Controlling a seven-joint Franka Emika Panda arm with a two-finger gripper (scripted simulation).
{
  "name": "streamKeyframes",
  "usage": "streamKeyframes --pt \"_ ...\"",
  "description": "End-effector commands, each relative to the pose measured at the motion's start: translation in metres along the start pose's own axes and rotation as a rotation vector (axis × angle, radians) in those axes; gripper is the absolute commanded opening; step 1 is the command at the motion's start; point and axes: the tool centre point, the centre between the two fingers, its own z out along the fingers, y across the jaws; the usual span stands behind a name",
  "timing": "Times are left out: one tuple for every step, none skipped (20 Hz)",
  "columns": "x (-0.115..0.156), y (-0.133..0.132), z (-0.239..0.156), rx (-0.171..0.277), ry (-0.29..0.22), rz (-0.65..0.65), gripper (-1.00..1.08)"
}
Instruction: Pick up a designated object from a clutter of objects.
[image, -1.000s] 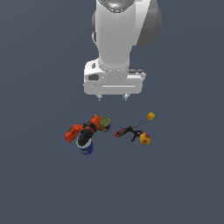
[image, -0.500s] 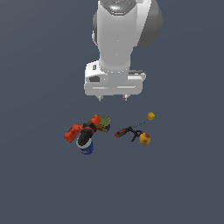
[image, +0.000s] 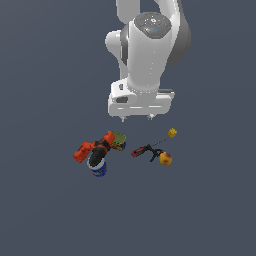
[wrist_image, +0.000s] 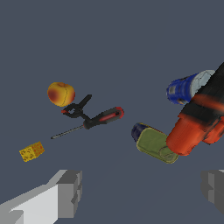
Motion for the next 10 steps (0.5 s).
streamKeyframes --pt "0.002 -0.015 0.013 -0.007 0.006 -0.022 1.0" --pt "0.003 -0.022 0.019 -0.01 0.01 -0.033 1.0" --pt "0.003 -0.03 0.026 -0.013 0.013 -0.044 1.0" --pt "0.004 -0.038 0.032 -0.016 0.017 -0.056 1.0" --pt "0.004 -0.047 0.04 -0.019 0.021 -0.069 1.0" --pt "0.004 -0.056 0.047 -0.021 0.026 -0.083 1.0" --pt "0.003 -0.066 0.055 -0.023 0.03 -0.098 1.0" --pt "0.002 -0.076 0.063 -0.025 0.035 -0.113 1.0" --pt "0.001 -0.085 0.071 -0.027 0.04 -0.128 1.0" --pt "-0.001 -0.095 0.079 -0.027 0.045 -0.143 1.0"
